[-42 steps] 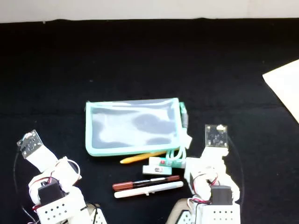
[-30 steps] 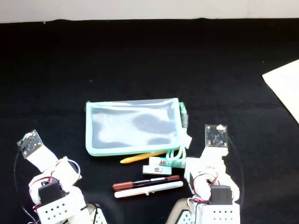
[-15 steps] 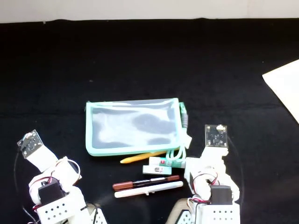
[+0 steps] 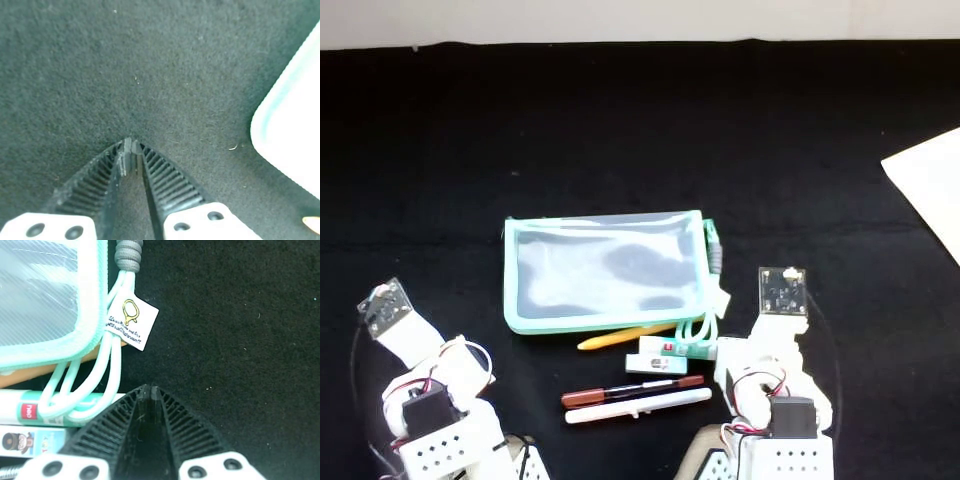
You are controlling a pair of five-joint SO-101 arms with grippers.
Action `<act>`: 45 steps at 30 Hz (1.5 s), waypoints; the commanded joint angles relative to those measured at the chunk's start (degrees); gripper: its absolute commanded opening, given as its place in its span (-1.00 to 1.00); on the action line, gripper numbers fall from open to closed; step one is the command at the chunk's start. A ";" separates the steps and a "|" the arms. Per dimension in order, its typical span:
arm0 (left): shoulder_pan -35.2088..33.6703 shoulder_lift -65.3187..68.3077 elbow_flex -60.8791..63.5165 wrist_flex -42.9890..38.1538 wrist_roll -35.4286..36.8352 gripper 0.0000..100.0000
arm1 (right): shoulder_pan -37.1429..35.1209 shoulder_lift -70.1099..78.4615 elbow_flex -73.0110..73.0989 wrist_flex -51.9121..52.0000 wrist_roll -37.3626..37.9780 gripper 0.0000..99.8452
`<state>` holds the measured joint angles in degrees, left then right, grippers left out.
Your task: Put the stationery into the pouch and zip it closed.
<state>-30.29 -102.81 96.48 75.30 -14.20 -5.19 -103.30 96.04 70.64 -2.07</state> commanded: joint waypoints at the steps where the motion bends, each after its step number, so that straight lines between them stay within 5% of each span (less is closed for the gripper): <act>1: -0.31 -0.13 0.75 0.35 0.44 -0.99 | 0.66 -0.04 7.25 0.31 0.00 -0.99; 21: 1.98 -0.13 0.75 0.26 0.44 -0.99 | 0.40 -0.04 7.25 0.13 0.00 -0.99; 30: 15.25 -0.22 0.22 -6.15 0.35 -0.92 | -3.91 -0.04 7.34 -2.86 0.44 -0.99; 34: 12.53 0.31 -6.73 -6.95 0.62 -0.59 | -2.77 -0.04 7.16 -12.00 17.14 -0.99; 37: 7.69 0.40 -15.52 -2.81 -0.09 -0.54 | 2.42 0.04 4.26 -18.42 30.15 -0.99; 45: 6.99 0.48 -41.01 8.44 -5.63 -0.54 | 6.81 0.66 -24.57 -0.75 25.76 -0.49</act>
<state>-22.55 -102.99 64.75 82.07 -18.95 0.70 -103.03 83.65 63.08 26.15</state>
